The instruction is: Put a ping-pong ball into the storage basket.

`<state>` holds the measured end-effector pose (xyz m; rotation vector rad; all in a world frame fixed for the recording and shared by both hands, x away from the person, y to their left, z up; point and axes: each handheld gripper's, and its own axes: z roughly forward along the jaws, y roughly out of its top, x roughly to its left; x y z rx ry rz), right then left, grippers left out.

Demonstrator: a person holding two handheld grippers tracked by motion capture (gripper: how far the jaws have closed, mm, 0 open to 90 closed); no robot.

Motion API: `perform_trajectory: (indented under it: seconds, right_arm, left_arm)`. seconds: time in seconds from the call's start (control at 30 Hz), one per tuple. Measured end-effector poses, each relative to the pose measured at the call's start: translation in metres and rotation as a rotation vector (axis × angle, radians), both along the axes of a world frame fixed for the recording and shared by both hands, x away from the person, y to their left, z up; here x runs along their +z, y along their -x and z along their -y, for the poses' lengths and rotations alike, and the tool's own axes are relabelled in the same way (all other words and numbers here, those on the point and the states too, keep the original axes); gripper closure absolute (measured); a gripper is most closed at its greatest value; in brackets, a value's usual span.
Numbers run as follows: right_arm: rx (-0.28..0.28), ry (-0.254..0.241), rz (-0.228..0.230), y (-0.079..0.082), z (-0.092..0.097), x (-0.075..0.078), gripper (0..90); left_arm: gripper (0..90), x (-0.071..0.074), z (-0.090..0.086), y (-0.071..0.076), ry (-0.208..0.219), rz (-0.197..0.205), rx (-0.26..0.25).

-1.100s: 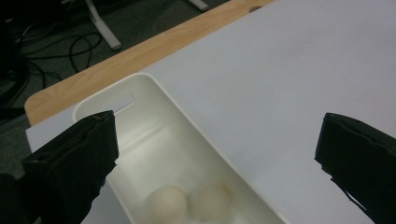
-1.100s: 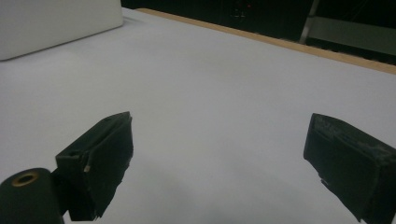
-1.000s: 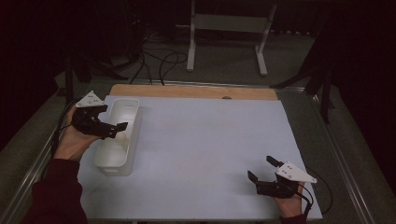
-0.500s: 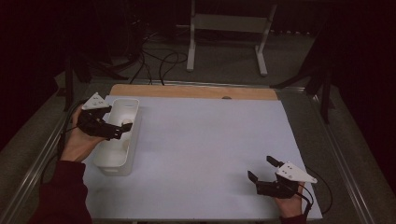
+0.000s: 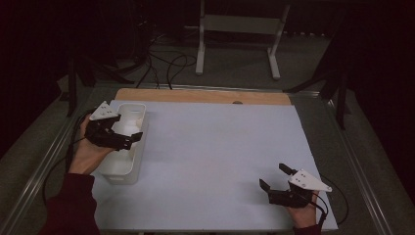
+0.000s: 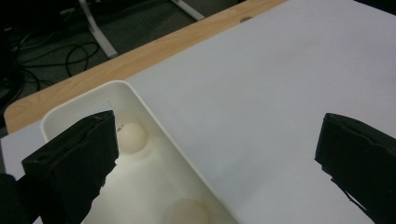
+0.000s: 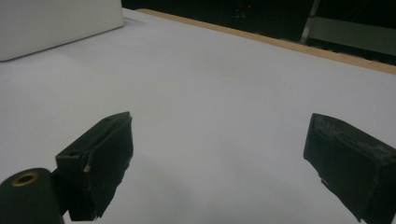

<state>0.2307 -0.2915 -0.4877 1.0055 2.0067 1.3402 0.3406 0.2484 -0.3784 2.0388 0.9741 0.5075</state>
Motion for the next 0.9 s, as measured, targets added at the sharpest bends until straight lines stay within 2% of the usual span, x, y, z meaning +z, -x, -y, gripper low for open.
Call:
perform_trajectory:
  seconds: [0.2, 0.33, 0.7, 0.9]
  right_arm:
    - [-0.003, -0.001, 0.001, 0.000, 0.001, 0.000, 8.1]
    - [-0.001, -0.002, 0.001, 0.000, 0.000, 0.000, 8.1]
    - [-0.002, -0.003, 0.002, 0.000, 0.001, 0.001, 8.1]
    - [-0.003, -0.006, 0.003, 0.000, 0.001, 0.001, 8.1]
  left_arm:
    - [0.0, -0.004, 0.003, 0.003, 0.016, 0.001, -0.011]
    - [0.0, -0.007, 0.004, 0.008, 0.044, 0.012, -0.015]
    - [0.0, -0.019, 0.008, 0.020, 0.064, 0.017, -0.025]
    - [0.0, -0.025, 0.009, 0.028, 0.076, 0.033, -0.026]
